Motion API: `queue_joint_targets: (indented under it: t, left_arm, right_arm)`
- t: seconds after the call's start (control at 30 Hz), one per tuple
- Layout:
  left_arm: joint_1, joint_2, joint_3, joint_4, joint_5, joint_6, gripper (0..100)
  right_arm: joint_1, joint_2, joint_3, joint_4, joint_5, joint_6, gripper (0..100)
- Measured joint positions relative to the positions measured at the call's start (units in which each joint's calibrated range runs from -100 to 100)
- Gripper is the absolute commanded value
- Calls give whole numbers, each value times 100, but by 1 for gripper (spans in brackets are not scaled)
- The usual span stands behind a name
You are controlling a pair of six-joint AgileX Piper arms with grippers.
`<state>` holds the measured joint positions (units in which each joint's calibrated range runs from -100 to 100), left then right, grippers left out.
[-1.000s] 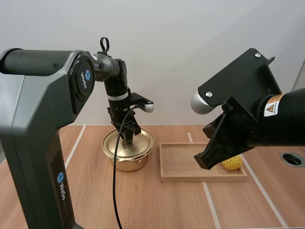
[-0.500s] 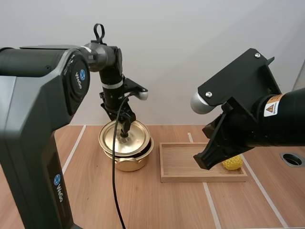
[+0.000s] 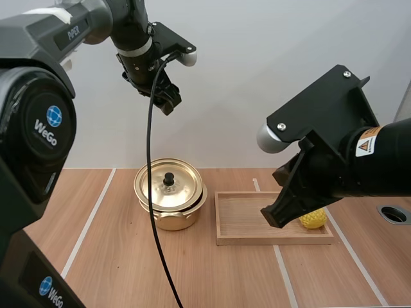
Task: Open the pot, put the grape inside, and close it
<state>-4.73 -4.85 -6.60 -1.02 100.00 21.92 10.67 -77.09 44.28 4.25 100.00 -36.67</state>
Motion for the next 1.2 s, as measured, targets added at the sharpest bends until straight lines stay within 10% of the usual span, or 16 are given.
queue_joint_targets:
  t: [1.2]
  left_arm:
    - [0,1416,1927,-346,-1011,78,100]
  right_arm:
    - [0,0,0,0,0,0,0]
